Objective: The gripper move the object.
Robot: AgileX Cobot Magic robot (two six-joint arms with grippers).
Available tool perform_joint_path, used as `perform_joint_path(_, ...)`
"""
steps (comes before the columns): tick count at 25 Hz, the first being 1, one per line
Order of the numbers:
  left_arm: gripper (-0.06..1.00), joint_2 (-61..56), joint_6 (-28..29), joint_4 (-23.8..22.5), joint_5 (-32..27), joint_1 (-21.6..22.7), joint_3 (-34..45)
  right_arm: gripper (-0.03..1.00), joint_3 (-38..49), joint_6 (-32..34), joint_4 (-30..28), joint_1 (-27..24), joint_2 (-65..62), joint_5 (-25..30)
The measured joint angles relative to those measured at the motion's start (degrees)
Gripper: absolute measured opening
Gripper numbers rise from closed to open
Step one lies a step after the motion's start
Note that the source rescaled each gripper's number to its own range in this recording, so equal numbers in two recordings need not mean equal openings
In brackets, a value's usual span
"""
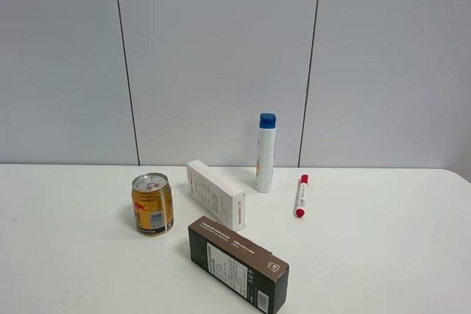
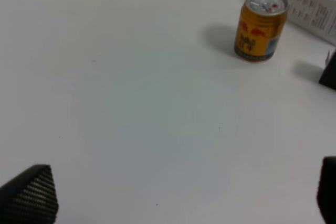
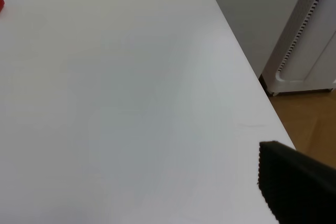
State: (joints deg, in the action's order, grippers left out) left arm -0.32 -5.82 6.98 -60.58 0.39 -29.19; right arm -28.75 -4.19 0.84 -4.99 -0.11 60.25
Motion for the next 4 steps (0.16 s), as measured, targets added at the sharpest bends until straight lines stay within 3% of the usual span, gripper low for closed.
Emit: perform_joint_path(4, 1.0, 0.0, 0.0, 0.0, 0.0, 0.0, 0.0, 1.0, 0.0, 0.0, 0.0, 0.0, 0.0, 0.0)
